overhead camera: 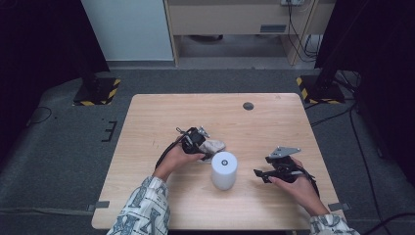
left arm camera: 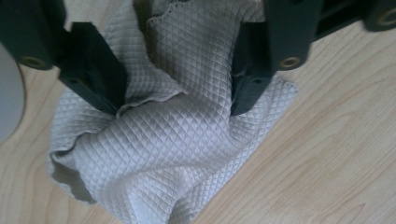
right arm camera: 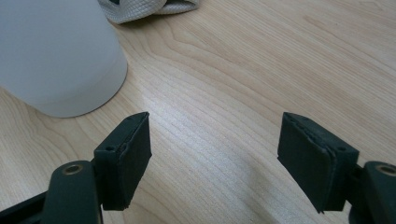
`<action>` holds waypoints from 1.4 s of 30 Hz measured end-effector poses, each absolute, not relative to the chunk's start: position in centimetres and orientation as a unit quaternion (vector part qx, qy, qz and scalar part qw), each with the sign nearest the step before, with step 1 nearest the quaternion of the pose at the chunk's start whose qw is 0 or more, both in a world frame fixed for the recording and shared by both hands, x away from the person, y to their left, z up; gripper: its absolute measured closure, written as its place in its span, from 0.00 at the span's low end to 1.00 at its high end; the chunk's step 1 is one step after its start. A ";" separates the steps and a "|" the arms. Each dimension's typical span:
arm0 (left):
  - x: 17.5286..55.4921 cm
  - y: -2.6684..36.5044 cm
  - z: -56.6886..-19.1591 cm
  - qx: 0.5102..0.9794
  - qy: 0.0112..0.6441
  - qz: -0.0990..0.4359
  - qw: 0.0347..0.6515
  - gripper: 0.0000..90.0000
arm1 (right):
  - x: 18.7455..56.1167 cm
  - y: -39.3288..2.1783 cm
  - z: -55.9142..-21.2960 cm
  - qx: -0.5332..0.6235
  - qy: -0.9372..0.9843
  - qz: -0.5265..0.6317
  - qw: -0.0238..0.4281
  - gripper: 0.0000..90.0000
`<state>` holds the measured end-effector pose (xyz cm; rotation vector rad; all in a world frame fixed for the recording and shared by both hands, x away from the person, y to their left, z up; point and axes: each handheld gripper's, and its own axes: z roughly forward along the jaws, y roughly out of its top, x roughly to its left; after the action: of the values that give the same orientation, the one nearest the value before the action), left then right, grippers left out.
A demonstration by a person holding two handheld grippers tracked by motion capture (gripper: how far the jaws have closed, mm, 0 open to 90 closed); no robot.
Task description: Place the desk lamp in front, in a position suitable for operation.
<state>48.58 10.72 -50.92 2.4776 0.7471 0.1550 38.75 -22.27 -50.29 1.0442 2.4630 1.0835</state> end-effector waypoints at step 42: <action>37.5 15.0 -43.2 0.899 0.264 0.095 0.336 0.89 | 36.5 -15.9 -46.1 0.233 0.868 0.427 0.097 0.22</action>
<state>37.50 14.99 -43.19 2.3455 0.6884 0.2486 36.50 -15.86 -46.13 0.6900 2.5711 1.2636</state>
